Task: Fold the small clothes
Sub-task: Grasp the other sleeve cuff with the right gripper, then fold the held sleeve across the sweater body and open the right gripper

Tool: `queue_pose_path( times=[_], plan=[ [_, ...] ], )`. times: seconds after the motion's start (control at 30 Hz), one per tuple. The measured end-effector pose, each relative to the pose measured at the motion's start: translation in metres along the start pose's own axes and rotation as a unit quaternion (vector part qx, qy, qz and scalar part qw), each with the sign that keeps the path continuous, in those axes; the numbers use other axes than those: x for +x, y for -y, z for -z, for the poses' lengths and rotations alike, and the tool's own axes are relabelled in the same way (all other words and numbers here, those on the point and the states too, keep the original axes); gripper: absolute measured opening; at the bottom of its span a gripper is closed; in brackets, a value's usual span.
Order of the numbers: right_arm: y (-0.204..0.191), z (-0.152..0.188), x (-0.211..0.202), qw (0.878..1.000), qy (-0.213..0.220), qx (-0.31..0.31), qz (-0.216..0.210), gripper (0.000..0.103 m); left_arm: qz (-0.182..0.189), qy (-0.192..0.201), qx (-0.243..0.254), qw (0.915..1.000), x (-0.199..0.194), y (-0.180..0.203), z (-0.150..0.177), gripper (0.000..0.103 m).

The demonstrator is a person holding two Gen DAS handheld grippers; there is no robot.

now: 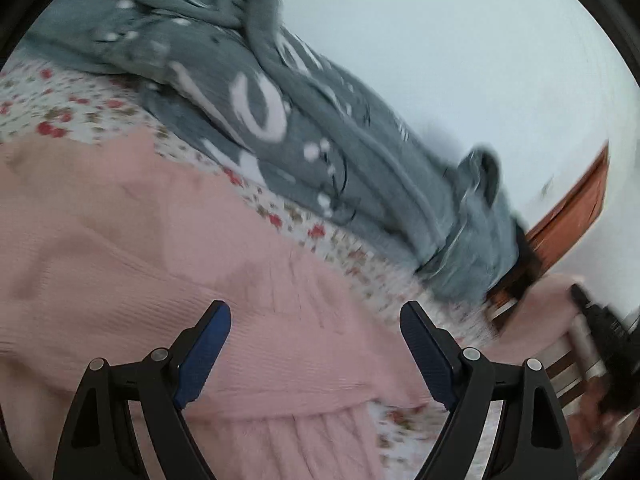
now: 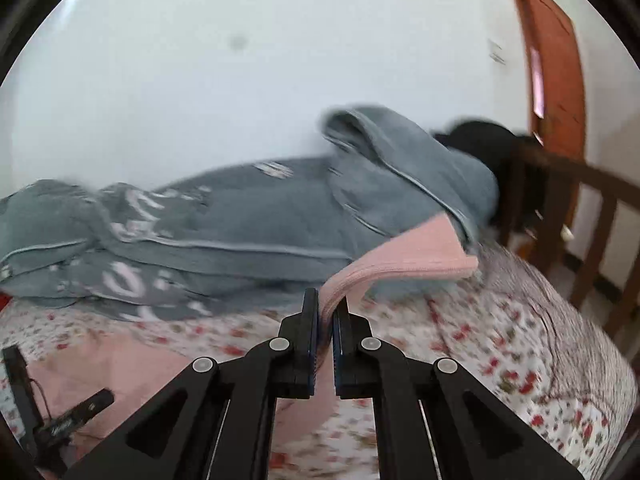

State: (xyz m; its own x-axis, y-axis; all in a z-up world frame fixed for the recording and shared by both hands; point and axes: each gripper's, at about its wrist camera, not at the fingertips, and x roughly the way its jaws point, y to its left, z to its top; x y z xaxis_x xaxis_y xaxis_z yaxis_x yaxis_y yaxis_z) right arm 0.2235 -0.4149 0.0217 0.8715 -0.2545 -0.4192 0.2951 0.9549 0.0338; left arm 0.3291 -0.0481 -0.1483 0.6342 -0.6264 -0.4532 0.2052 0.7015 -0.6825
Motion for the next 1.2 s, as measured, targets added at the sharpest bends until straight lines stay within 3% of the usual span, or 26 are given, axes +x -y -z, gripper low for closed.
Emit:
queue_pose_path(
  times=[0.1,0.23,0.33,0.43,0.57,0.7,0.73,0.8,0.83,0.93,1.1,1.13,1.2],
  plan=[
    [-0.061,-0.013,-0.022,0.998,0.027,-0.034,-0.046,0.006,-0.02,0.043,0.012,0.9988,-0.055,-0.011,-0.012,0.086],
    [-0.147,-0.01,-0.03,0.99,0.045,-0.075,-0.108,0.006,-0.117,0.064,0.053,0.9897,-0.137,-0.05,-0.019,0.087],
    [-0.214,0.009,-0.025,0.983,0.03,-0.094,-0.154,0.006,-0.177,0.077,0.036,0.9806,-0.186,-0.097,-0.014,0.086],
    [-0.277,0.041,-0.009,0.973,-0.019,-0.092,-0.21,0.006,-0.229,0.095,-0.008,0.9688,-0.241,-0.157,-0.001,0.086],
    [-0.355,0.109,0.022,0.955,-0.112,-0.111,-0.252,0.008,-0.247,0.093,-0.055,0.9629,-0.278,-0.203,0.011,0.085],
    [-0.4,0.177,0.042,0.907,-0.236,-0.151,-0.313,0.027,-0.266,0.088,-0.048,0.9588,-0.286,-0.214,0.014,0.085],
    [-0.401,0.185,0.041,0.901,-0.247,-0.16,-0.318,0.032,-0.267,0.081,-0.036,0.9596,-0.282,-0.212,0.012,0.085],
    [-0.393,0.189,0.033,0.901,-0.242,-0.166,-0.318,0.04,-0.268,0.07,-0.02,0.9608,-0.28,-0.21,0.011,0.085],
    [-0.383,0.186,0.025,0.905,-0.233,-0.165,-0.314,0.048,-0.267,0.062,-0.01,0.9616,-0.272,-0.205,0.009,0.085],
    [-0.334,0.168,0.006,0.925,-0.199,-0.136,-0.295,0.06,-0.247,0.028,0.023,0.9685,-0.243,-0.187,0.007,0.085],
    [-0.25,0.154,0.0,0.943,-0.192,-0.094,-0.256,0.066,-0.19,-0.016,0.053,0.9803,-0.183,-0.156,-0.011,0.085],
    [-0.229,0.155,0.002,0.946,-0.195,-0.082,-0.245,0.066,-0.192,-0.02,0.055,0.9796,-0.171,-0.151,-0.016,0.083],
    [-0.197,0.157,0.004,0.951,-0.202,-0.062,-0.227,0.066,-0.202,-0.024,0.066,0.9768,-0.15,-0.142,-0.026,0.064]
  ],
)
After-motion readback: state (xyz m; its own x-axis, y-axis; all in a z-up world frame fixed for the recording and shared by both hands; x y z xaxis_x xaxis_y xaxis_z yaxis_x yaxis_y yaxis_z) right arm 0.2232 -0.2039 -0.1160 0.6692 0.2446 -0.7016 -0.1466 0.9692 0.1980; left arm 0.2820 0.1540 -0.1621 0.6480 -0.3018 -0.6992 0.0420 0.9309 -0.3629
